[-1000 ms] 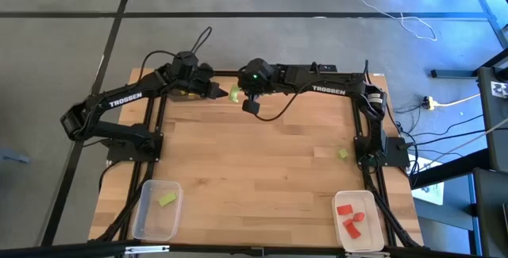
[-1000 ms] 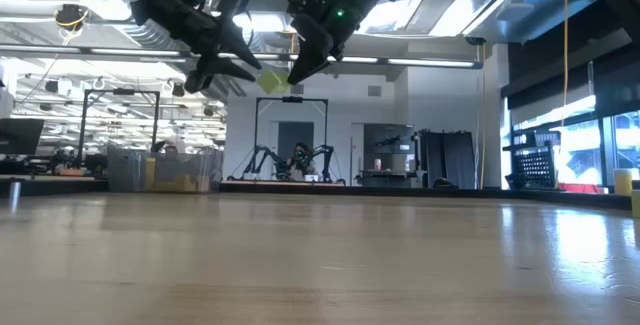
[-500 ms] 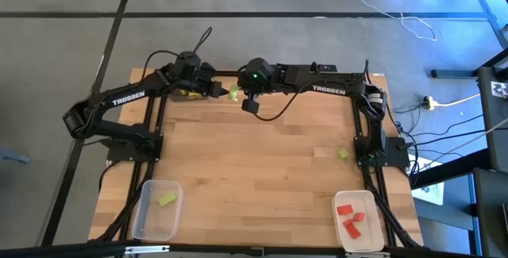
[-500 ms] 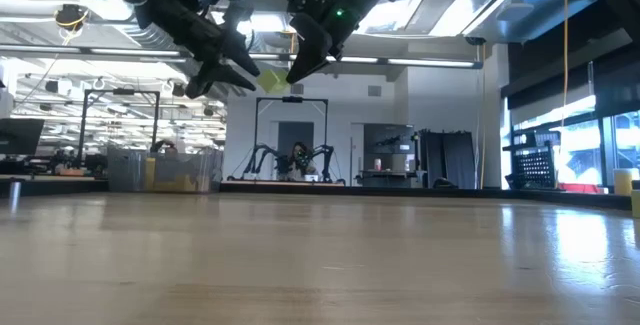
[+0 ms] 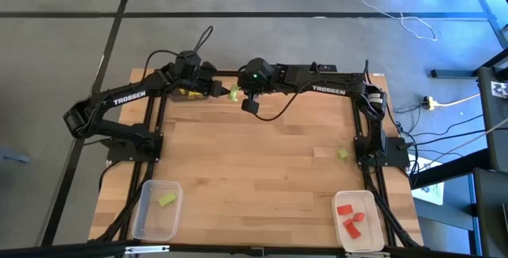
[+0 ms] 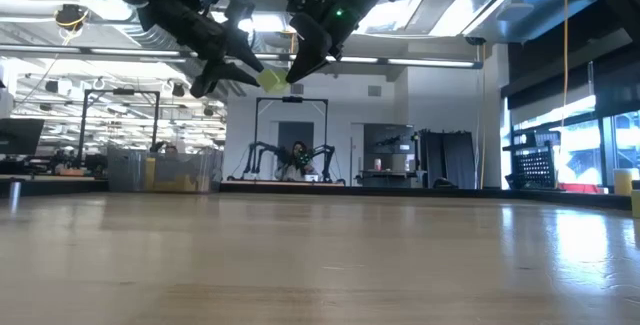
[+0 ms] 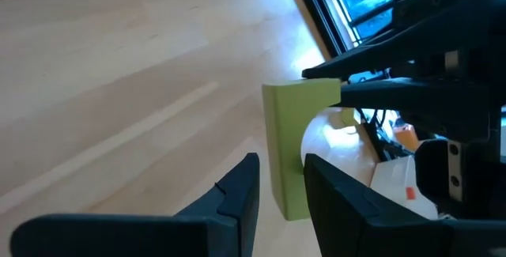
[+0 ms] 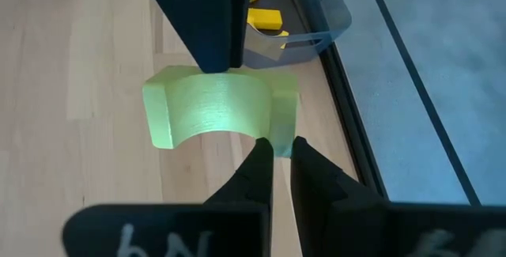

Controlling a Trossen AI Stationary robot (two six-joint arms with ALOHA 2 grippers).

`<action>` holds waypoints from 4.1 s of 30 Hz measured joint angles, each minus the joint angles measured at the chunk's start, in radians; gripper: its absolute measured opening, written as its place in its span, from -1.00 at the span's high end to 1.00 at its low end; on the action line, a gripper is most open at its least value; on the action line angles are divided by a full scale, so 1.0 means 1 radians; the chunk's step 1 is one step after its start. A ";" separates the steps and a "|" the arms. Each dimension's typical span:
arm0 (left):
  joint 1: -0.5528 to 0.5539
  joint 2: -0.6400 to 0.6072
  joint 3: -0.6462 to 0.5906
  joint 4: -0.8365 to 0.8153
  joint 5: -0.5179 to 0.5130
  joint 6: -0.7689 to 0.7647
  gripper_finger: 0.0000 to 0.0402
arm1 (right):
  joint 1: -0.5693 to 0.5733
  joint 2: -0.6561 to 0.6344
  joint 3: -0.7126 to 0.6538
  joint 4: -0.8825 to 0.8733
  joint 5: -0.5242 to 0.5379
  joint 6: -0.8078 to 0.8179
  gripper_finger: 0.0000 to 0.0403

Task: Sort & place blocks by color
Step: Put the top green block into the transparent bin

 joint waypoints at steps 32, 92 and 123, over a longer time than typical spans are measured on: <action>-0.059 0.000 0.000 0.058 -0.085 -0.027 0.53 | 0.002 0.000 0.000 0.027 -0.003 0.000 0.89; -0.568 -0.298 0.000 -1.008 0.154 0.171 0.91 | -0.002 -0.001 0.482 -0.429 -0.026 0.000 0.36; -1.412 -0.041 -0.167 -0.543 0.021 -0.607 0.91 | -0.002 -0.001 0.506 -0.758 -0.034 -0.058 0.36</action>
